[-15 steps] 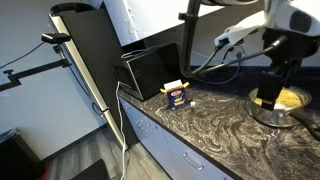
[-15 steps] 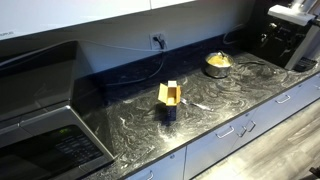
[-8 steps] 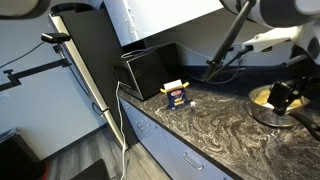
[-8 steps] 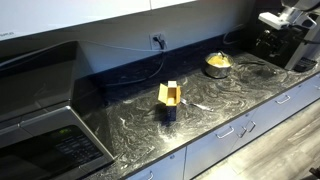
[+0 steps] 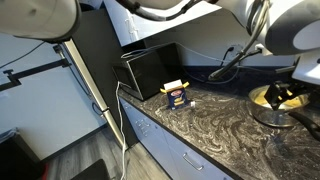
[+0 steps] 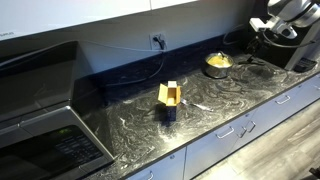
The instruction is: Move the pot closer to the fork then remove the lid from the pot
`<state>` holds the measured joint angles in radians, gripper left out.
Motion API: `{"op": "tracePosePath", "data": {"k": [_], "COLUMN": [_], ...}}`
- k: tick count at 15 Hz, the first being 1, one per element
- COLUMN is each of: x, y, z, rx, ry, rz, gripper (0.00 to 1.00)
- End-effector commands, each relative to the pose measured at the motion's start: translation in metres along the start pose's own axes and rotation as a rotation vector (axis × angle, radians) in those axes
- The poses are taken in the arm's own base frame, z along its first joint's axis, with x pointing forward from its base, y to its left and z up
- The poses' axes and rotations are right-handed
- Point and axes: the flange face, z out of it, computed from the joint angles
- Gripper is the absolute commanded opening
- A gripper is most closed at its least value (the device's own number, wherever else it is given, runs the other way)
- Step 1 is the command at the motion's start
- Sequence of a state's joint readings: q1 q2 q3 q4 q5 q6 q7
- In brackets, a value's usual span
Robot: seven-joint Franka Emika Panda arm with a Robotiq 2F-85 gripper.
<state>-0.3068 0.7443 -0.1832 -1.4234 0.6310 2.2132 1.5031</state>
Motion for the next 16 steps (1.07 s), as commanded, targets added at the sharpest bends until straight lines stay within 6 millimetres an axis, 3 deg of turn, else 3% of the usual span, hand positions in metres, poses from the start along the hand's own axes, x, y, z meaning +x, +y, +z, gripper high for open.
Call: {"op": "tracePosePath", "data": {"k": [1,14,15,16], "x": [-0.002,0.013,0.014,0.015], "y": [-0.016,-0.022,-0.022,-0.022], "z": [0.01,0.052,0.054,0.056], "rx": [0.058,0.052,0.048,0.047], "ry": [-0.041,0.0,0.009,0.014], "rz": [0.072,0.124,0.127,0.127], "gripper": [1.0,1.0,0.97,0.74]}}
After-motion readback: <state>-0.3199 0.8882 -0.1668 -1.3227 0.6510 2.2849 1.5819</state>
